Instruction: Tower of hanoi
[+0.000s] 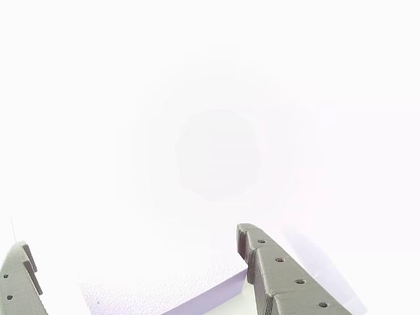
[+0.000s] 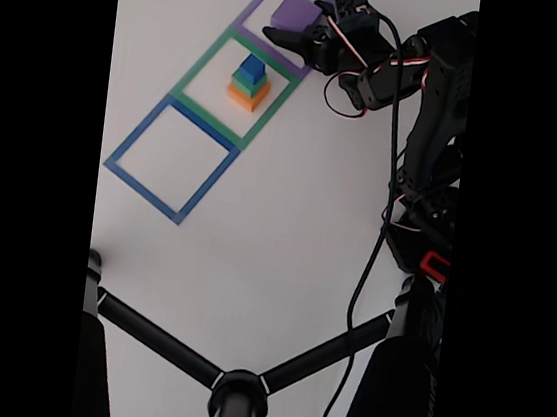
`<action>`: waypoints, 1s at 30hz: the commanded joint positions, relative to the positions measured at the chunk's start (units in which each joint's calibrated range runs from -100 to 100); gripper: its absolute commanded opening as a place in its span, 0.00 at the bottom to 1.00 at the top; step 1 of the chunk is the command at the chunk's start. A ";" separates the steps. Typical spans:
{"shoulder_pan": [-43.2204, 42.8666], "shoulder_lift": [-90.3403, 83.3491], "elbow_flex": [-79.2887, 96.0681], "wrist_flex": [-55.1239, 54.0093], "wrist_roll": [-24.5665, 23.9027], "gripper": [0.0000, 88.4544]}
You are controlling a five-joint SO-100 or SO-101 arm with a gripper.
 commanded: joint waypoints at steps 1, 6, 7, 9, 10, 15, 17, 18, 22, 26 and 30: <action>-0.09 -0.20 -1.84 -1.32 0.00 0.40; 0.10 0.04 -2.02 -1.32 0.00 0.39; 0.10 0.12 -2.20 -1.40 0.00 0.39; 0.19 0.29 -2.29 -1.40 0.00 0.38; 0.19 0.29 -2.29 -1.40 0.00 0.38; 0.19 0.29 -2.29 -1.40 0.00 0.36; 0.19 0.29 -2.29 -1.40 0.00 0.36; 0.19 0.29 -2.29 -1.40 0.00 0.35; 0.10 0.37 -2.38 -1.40 0.00 0.33; 0.19 0.45 -2.38 -1.40 0.00 0.32; 0.19 0.53 -2.57 -1.40 0.00 0.31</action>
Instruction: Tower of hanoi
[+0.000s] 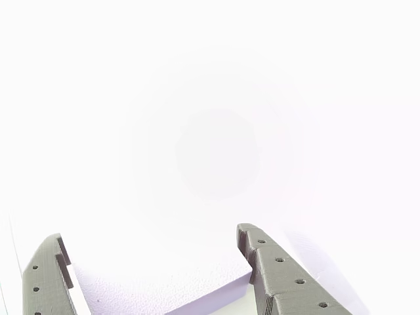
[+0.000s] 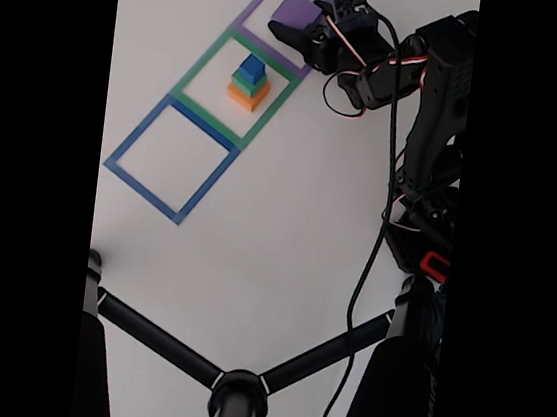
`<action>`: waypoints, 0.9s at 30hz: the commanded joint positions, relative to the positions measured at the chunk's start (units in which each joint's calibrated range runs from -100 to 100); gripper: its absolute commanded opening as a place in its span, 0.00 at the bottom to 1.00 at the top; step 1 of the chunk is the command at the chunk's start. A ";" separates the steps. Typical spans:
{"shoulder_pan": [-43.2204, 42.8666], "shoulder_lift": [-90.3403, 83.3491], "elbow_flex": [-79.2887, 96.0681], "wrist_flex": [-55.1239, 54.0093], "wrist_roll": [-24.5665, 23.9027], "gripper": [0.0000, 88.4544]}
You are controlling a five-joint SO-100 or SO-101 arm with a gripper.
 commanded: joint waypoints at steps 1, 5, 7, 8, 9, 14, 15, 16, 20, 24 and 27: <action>0.19 -0.49 -1.61 -1.40 0.00 0.31; 0.10 -0.49 -1.61 -1.40 0.00 0.30; 0.10 -0.49 -1.61 -1.40 0.00 0.30; 0.10 -0.49 -1.70 -1.40 0.00 0.29; 0.10 -0.40 -1.70 -1.40 0.00 0.29; 0.19 -0.32 -1.79 -1.40 0.00 0.28; 0.19 -0.32 -1.79 -1.40 0.00 0.28; 0.19 -0.32 -1.79 -1.40 0.00 0.27; -0.19 -0.49 -1.79 -1.40 0.00 0.26; -0.19 -0.49 -1.97 -1.40 0.00 0.24; -0.09 -0.40 -2.06 -1.40 0.00 0.23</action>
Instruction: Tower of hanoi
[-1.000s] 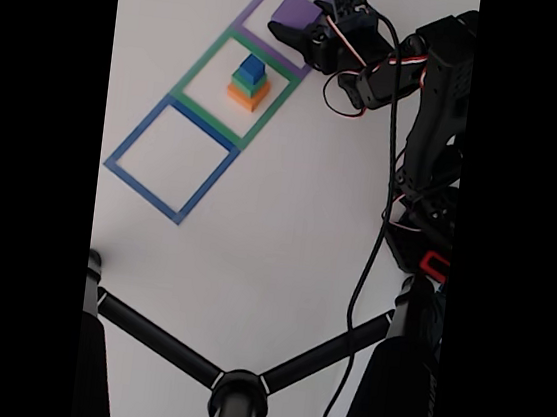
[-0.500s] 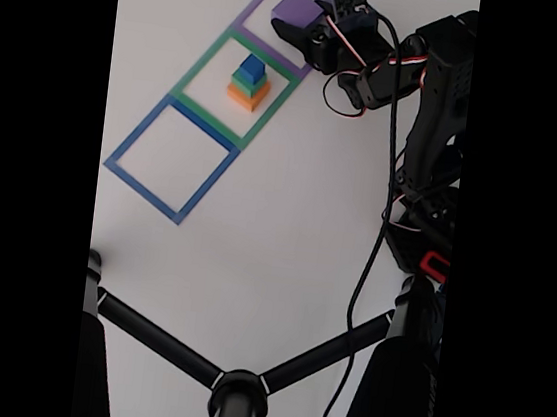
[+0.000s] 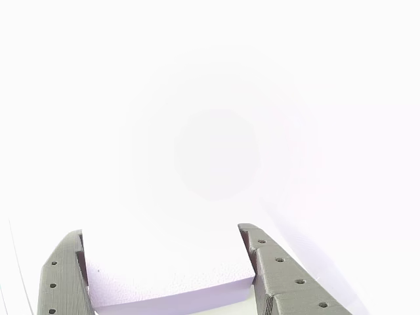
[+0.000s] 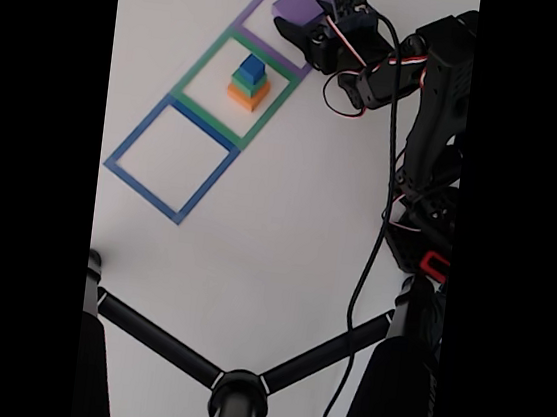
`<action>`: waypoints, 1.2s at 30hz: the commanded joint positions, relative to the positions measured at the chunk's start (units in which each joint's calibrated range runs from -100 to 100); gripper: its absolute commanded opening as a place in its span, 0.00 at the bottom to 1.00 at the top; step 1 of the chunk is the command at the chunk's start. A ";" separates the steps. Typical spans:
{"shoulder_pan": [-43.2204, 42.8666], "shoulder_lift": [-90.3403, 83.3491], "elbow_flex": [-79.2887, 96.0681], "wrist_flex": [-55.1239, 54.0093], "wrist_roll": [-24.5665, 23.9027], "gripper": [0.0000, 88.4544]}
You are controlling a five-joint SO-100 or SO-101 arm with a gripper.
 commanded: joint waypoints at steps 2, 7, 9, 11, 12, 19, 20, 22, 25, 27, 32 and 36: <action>-0.09 -0.40 -2.15 -1.40 0.00 0.23; 0.00 -0.32 -2.25 -1.32 0.00 0.22; -0.09 -0.32 -2.25 -1.32 0.00 0.22; -0.19 -0.40 -2.25 -1.32 0.00 0.22; -0.29 -0.40 -2.25 -1.32 0.00 0.22; -0.67 -0.81 -2.25 -1.16 0.00 0.22; -0.77 -0.97 -2.25 -1.08 0.00 0.22; -0.96 -1.45 -2.25 -0.68 0.00 0.21; -1.34 -2.75 -1.97 0.62 0.00 0.21; -1.82 -4.44 -1.52 2.08 0.00 0.21; -3.16 -11.79 0.03 8.64 0.00 0.21; -3.26 -18.73 0.21 16.41 0.00 0.20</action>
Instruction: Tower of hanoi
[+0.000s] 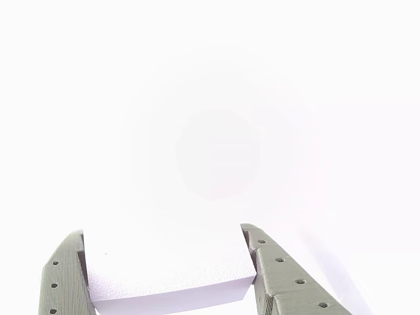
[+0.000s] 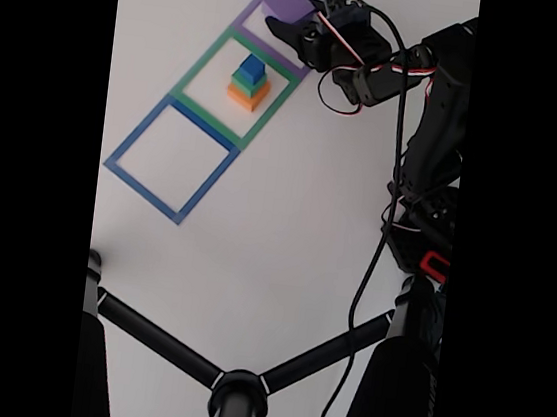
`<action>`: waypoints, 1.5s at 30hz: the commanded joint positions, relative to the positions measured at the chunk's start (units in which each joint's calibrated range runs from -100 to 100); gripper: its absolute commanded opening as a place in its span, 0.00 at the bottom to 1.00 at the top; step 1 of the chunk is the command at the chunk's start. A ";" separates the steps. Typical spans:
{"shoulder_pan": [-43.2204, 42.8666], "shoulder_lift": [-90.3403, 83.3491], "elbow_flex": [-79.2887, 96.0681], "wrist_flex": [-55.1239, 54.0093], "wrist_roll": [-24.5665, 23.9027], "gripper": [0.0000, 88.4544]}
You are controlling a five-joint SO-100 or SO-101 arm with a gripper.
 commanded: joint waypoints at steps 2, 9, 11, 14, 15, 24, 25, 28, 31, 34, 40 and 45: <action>-0.36 -12.41 -0.95 10.35 0.00 0.20; -1.23 -25.89 -7.32 32.13 0.00 0.20; -1.99 -30.90 -10.50 41.52 0.00 0.19; -3.62 -37.20 -17.59 56.83 0.00 0.18; -4.20 -38.89 -20.50 61.93 0.00 0.19; -13.31 -43.41 -44.41 91.56 0.00 0.20; -14.46 -43.49 -45.77 92.94 0.00 0.19; -17.91 -43.98 -49.77 97.39 0.00 0.19; -21.36 -44.46 -54.23 102.82 0.00 0.19; -24.72 -44.95 -57.86 108.33 0.00 0.19; -30.85 -46.08 -59.04 111.56 0.00 0.19; -34.11 -46.00 -59.59 111.56 0.00 0.19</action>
